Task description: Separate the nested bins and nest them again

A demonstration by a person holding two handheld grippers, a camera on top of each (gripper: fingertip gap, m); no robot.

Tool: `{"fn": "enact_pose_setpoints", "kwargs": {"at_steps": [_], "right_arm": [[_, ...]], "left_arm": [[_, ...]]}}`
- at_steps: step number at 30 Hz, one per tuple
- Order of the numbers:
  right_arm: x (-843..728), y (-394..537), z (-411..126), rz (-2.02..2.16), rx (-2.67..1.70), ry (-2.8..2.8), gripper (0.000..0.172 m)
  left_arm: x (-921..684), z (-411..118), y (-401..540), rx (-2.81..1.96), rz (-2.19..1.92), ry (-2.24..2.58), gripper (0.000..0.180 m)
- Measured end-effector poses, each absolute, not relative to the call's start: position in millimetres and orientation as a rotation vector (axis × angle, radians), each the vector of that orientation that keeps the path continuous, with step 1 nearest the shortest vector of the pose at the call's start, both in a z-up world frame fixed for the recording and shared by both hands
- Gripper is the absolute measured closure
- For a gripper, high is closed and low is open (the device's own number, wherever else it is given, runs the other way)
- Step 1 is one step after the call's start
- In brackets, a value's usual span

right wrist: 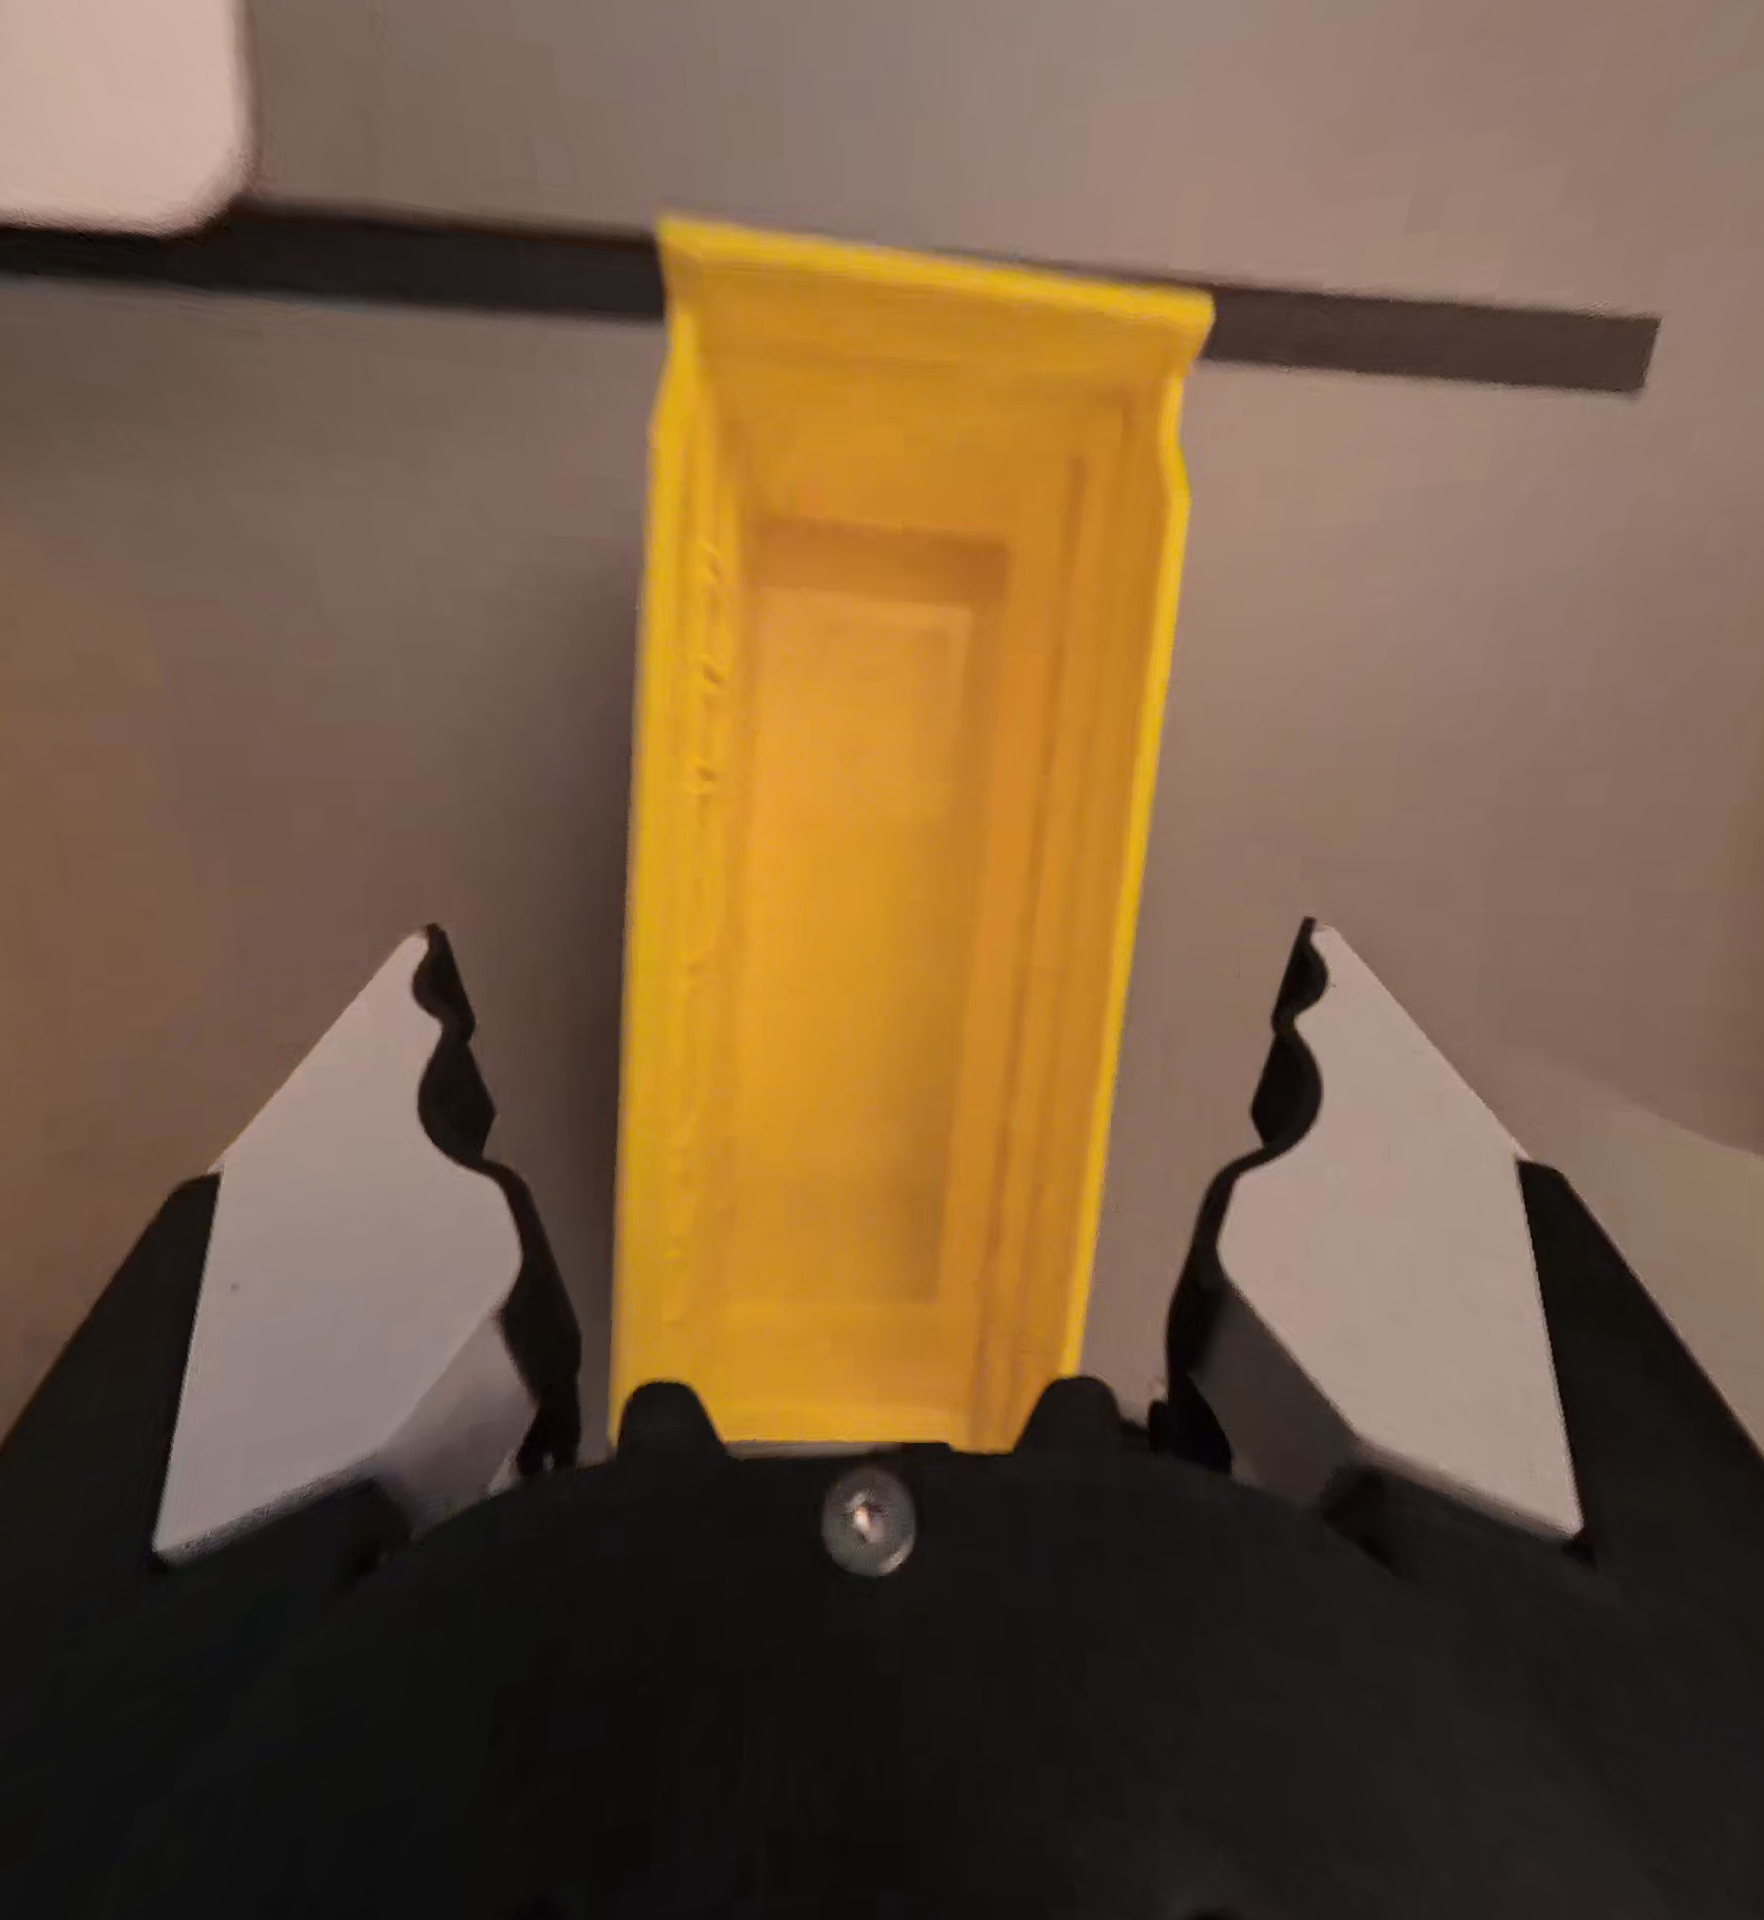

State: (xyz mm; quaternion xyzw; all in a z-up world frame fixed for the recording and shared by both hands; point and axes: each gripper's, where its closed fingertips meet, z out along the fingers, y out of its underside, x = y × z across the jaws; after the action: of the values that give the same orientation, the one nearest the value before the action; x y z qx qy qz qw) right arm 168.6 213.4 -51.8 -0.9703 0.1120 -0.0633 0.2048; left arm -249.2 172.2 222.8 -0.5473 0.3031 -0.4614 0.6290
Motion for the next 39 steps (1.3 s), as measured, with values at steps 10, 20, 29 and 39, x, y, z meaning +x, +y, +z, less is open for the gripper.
{"fn": "enact_pose_setpoints", "kwargs": {"at_steps": [10, 20, 29, 39], "right_arm": [[169, 198, -114, -0.049, -2.904, 0.484, 0.035], [141, 193, -99, 0.173, -2.959, 0.500, 0.060], [71, 211, -8, 0.274, -2.896, 0.351, 0.059], [-108, 252, 95, 0.532, -2.851, 0.085, 0.057]], "left_arm": [[-239, 200, 184, -1.381, -0.998, 0.742, 0.116], [-255, 197, 197, -1.414, -0.979, 0.682, 0.116], [-260, 192, 200, -1.439, -0.977, 0.682, 0.116], [-273, 189, 206, -1.464, -0.946, 0.631, 0.116]]}}
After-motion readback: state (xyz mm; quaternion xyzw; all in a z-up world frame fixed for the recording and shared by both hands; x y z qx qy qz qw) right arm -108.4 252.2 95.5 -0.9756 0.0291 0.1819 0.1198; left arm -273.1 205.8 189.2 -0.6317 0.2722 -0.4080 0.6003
